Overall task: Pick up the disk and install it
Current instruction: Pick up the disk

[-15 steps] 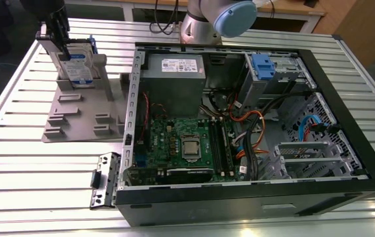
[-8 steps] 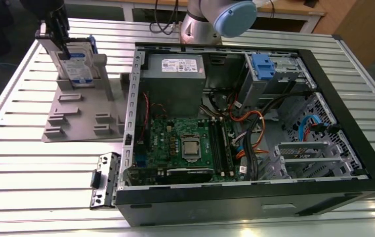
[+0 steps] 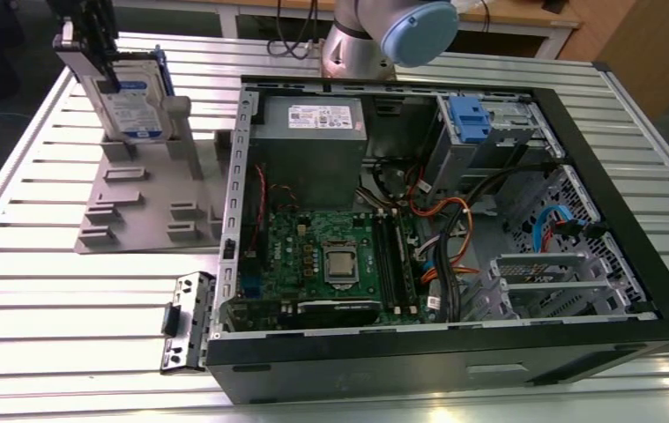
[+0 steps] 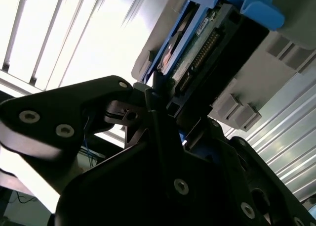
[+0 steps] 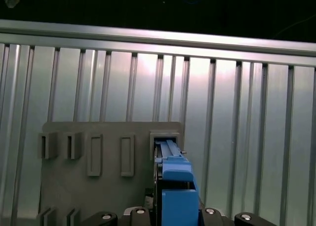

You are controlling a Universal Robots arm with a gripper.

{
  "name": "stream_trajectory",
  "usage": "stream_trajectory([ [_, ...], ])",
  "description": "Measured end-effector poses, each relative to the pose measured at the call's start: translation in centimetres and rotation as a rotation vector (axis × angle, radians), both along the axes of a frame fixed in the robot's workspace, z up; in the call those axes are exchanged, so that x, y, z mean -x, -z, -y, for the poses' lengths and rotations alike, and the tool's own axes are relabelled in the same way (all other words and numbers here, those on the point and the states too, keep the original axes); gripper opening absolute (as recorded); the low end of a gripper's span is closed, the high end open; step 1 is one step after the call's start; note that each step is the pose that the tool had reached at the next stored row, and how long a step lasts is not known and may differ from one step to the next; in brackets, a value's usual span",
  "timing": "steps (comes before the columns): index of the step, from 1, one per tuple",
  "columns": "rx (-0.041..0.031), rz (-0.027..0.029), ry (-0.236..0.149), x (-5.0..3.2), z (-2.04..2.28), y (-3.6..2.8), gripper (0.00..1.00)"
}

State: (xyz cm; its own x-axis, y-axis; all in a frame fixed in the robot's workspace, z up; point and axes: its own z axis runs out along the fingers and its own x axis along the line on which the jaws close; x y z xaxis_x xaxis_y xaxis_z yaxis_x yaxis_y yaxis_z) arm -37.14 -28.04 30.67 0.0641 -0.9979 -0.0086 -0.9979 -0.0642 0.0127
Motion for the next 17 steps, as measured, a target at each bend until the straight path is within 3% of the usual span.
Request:
stream_trajectory([
  [6,0.0,0.0,0.0,0.0,0.0,-1.17,0.36],
  [17,0.0,0.0,0.0,0.0,0.0,-2.41,0.36],
])
